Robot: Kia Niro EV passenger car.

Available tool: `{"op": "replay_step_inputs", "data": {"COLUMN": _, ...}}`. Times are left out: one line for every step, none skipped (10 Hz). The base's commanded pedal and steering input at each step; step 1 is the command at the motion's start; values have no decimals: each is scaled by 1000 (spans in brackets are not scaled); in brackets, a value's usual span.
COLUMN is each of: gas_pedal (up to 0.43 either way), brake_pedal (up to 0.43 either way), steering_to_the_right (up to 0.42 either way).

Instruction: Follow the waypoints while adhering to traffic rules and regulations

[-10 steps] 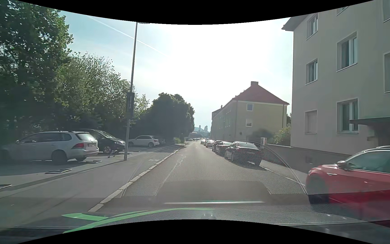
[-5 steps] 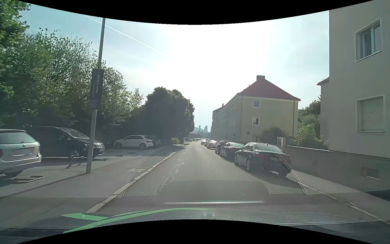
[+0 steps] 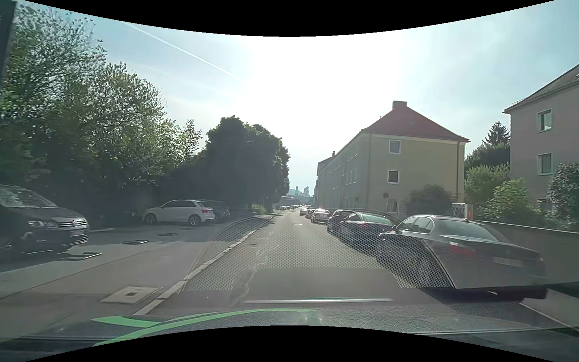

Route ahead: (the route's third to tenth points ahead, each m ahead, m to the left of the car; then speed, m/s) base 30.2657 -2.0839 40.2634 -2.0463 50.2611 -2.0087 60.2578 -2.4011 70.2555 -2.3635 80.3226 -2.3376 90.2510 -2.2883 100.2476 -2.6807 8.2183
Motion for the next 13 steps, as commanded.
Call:
{"op": "replay_step_inputs", "data": {"gas_pedal": 67, "brake_pedal": 0, "steering_to_the_right": 1}}
{"op": "replay_step_inputs", "data": {"gas_pedal": 67, "brake_pedal": 0, "steering_to_the_right": 1}}
{"op": "replay_step_inputs", "data": {"gas_pedal": 67, "brake_pedal": 0, "steering_to_the_right": 1}}
{"op": "replay_step_inputs", "data": {"gas_pedal": 67, "brake_pedal": 0, "steering_to_the_right": 1}}
{"op": "replay_step_inputs", "data": {"gas_pedal": 67, "brake_pedal": 0, "steering_to_the_right": 1}}
{"op": "replay_step_inputs", "data": {"gas_pedal": 67, "brake_pedal": 0, "steering_to_the_right": 1}}
{"op": "replay_step_inputs", "data": {"gas_pedal": 67, "brake_pedal": 0, "steering_to_the_right": 1}}
{"op": "replay_step_inputs", "data": {"gas_pedal": 67, "brake_pedal": 0, "steering_to_the_right": 1}}
{"op": "replay_step_inputs", "data": {"gas_pedal": 67, "brake_pedal": 0, "steering_to_the_right": 1}}
{"op": "replay_step_inputs", "data": {"gas_pedal": 67, "brake_pedal": 0, "steering_to_the_right": 2}}
{"op": "replay_step_inputs", "data": {"gas_pedal": 67, "brake_pedal": 0, "steering_to_the_right": 2}}
{"op": "replay_step_inputs", "data": {"gas_pedal": 67, "brake_pedal": 0, "steering_to_the_right": 3}}
{"op": "replay_step_inputs", "data": {"gas_pedal": 67, "brake_pedal": 0, "steering_to_the_right": 3}}
